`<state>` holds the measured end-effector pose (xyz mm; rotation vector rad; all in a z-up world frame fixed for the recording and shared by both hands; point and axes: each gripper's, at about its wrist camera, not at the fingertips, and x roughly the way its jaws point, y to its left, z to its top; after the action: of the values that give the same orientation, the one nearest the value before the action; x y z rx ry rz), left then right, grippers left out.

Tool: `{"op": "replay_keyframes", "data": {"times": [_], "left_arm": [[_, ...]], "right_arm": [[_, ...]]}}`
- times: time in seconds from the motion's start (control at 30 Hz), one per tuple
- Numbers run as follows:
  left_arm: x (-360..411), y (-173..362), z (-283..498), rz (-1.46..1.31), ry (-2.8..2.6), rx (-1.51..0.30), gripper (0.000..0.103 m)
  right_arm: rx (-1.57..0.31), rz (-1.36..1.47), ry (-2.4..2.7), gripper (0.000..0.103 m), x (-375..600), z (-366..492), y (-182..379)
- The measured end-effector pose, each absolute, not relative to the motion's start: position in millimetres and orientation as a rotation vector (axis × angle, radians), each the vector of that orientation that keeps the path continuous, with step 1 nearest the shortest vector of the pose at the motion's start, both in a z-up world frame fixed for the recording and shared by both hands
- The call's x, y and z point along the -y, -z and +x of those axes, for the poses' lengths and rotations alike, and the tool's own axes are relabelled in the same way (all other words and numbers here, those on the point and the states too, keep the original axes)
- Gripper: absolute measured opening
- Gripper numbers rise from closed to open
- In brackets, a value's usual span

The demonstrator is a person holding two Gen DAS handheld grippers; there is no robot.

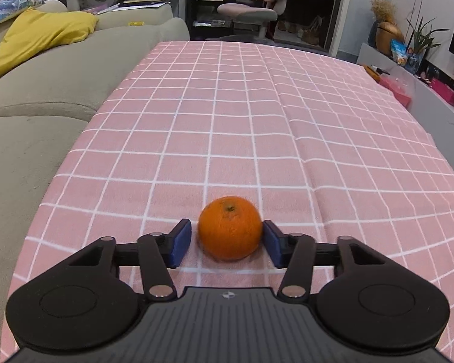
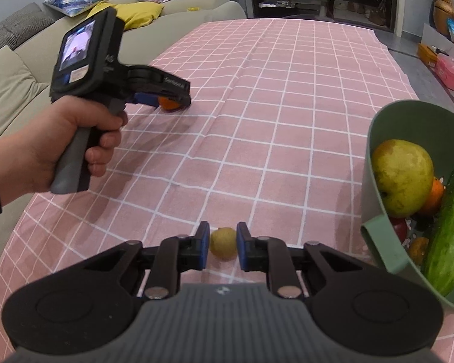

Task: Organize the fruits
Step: 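Grasp the orange with the left tool while the right tool holds the brown fruit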

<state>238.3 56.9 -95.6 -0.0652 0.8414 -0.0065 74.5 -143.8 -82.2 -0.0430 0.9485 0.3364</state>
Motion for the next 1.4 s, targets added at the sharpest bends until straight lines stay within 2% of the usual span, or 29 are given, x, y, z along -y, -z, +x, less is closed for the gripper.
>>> {"op": "replay_keyframes", "data": {"times": [0.33, 0.43, 0.87, 1.03, 1.33, 1.4], "left_arm": [[-52, 94, 223, -0.037, 0.045, -0.849, 0.050], [-52, 94, 209, -0.023, 0.060, -0.850, 0.050], [-70, 81, 152, -0.024, 0.069, -0.836, 0.050], [-69, 70, 129, -0.021, 0.091, -0.820, 0.050], [-63, 56, 97, -0.004, 0.118, -0.829, 0.050], [-61, 54, 92, 0.002, 0.125, -0.833, 0.050]], "right_arm": [[-0.984, -0.050, -0.322, 0.014, 147, 77, 93], [-0.998, -0.060, -0.312, 0.018, 148, 76, 99], [-0.969, -0.072, -0.323, 0.019, 170, 56, 103], [-0.932, -0.086, -0.343, 0.028, 174, 43, 96], [-0.926, -0.124, -0.436, 0.031, 153, 29, 91], [-0.930, -0.154, -0.419, 0.029, 150, 27, 95]]}}
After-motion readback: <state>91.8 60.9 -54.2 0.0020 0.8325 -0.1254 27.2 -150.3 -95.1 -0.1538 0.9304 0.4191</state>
